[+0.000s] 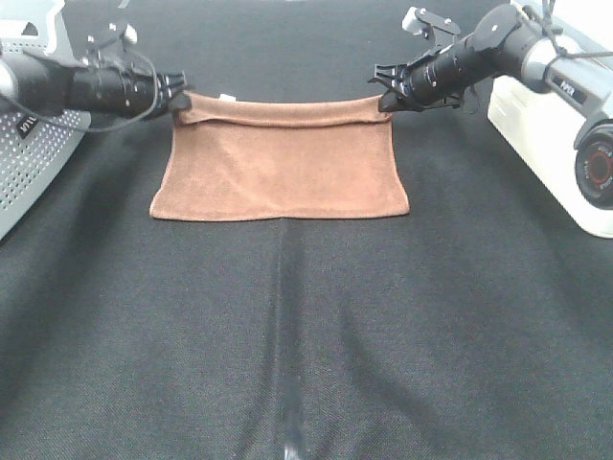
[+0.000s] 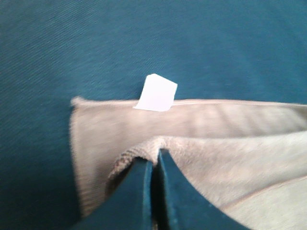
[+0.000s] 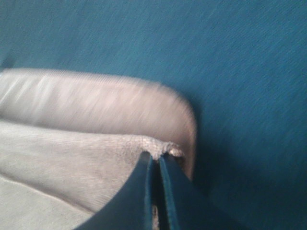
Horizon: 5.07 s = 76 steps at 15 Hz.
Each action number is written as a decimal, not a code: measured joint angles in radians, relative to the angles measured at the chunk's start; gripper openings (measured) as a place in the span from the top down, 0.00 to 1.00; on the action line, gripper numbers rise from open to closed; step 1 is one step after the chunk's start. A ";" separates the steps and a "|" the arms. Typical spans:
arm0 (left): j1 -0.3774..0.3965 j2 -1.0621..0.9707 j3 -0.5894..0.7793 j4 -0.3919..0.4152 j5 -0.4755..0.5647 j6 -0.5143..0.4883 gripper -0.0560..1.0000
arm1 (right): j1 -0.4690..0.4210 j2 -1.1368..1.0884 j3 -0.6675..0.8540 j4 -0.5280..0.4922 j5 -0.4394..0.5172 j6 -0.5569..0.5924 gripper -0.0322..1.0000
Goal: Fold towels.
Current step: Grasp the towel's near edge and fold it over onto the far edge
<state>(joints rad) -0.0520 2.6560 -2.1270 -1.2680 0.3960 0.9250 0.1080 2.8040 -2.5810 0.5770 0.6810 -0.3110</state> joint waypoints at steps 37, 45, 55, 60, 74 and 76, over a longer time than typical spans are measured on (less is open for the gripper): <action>0.017 -0.461 0.661 0.389 0.307 -0.477 0.21 | 0.000 -0.420 0.622 -0.129 0.491 0.127 0.31; 0.015 -0.461 0.661 0.413 0.285 -0.486 0.21 | 0.000 -0.406 0.642 -0.132 0.435 0.097 0.31; -0.029 -0.392 0.659 0.410 0.221 -0.486 0.22 | 0.000 -0.331 0.642 -0.031 0.393 0.062 0.31; -0.064 -0.374 0.659 0.393 0.168 -0.486 0.60 | 0.033 -0.313 0.641 -0.001 0.367 0.047 0.61; -0.058 -0.497 0.684 0.622 0.419 -0.552 0.92 | 0.033 -0.506 0.964 -0.030 0.343 0.087 0.97; -0.060 -0.542 0.784 0.630 0.409 -0.560 0.92 | 0.034 -0.573 1.100 -0.029 0.287 0.060 0.97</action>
<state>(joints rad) -0.1120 2.1140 -1.3430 -0.6380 0.8050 0.3650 0.1420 2.2310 -1.4810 0.5480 0.9680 -0.2510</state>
